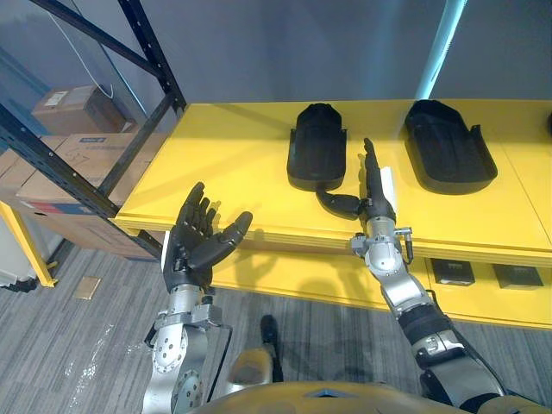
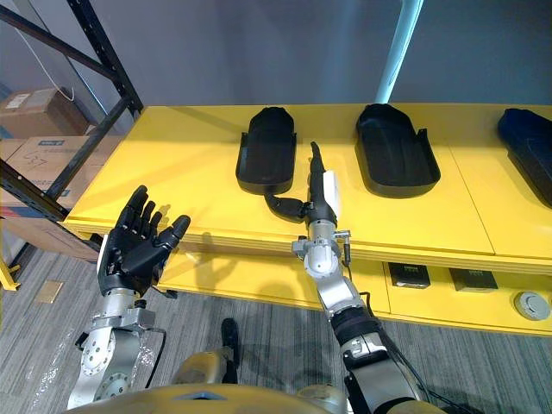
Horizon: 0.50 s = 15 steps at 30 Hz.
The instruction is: Walk over and take three plastic housings, then place them on the shelf
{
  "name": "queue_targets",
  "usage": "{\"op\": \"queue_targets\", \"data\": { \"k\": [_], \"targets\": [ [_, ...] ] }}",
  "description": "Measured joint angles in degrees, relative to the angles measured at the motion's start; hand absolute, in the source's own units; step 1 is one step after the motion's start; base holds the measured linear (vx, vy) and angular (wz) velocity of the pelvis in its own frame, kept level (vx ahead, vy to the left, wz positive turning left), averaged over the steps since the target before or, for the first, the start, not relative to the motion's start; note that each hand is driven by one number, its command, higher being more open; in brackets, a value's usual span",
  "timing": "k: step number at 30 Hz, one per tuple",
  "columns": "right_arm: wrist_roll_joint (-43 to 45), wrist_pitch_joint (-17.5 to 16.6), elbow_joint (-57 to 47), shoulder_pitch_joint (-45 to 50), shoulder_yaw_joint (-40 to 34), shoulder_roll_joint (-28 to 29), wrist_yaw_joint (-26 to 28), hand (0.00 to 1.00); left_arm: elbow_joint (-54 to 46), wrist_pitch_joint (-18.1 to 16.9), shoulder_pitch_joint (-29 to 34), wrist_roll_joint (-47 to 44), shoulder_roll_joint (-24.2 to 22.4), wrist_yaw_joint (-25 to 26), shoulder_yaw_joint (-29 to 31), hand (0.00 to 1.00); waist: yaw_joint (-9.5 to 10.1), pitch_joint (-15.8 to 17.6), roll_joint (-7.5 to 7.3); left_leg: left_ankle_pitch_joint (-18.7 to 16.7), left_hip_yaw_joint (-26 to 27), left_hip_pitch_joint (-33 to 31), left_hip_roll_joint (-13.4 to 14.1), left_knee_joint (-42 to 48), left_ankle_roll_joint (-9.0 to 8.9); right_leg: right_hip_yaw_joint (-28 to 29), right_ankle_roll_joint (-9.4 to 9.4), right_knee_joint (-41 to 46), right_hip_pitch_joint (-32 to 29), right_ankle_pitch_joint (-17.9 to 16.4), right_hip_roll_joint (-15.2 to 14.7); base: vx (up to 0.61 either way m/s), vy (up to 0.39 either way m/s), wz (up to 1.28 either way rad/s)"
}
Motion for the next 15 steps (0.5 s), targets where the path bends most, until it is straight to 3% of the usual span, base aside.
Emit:
{"op": "queue_targets", "data": {
  "k": [15],
  "targets": [
    [0.42, 1.37, 5.39, -5.35, 0.22, -0.31, 0.27, 1.0, 0.09, 0.04, -0.16, -0.59, 0.04, -0.04, -1.28, 1.0, 1.32, 0.01, -0.01, 0.43, -0.54, 0.12, 0.02, 0.02, -0.25, -0.19, 0.02, 2.39, -0.37, -1.46, -0.58, -0.01, -0.008, 0.0]
  ]
}}
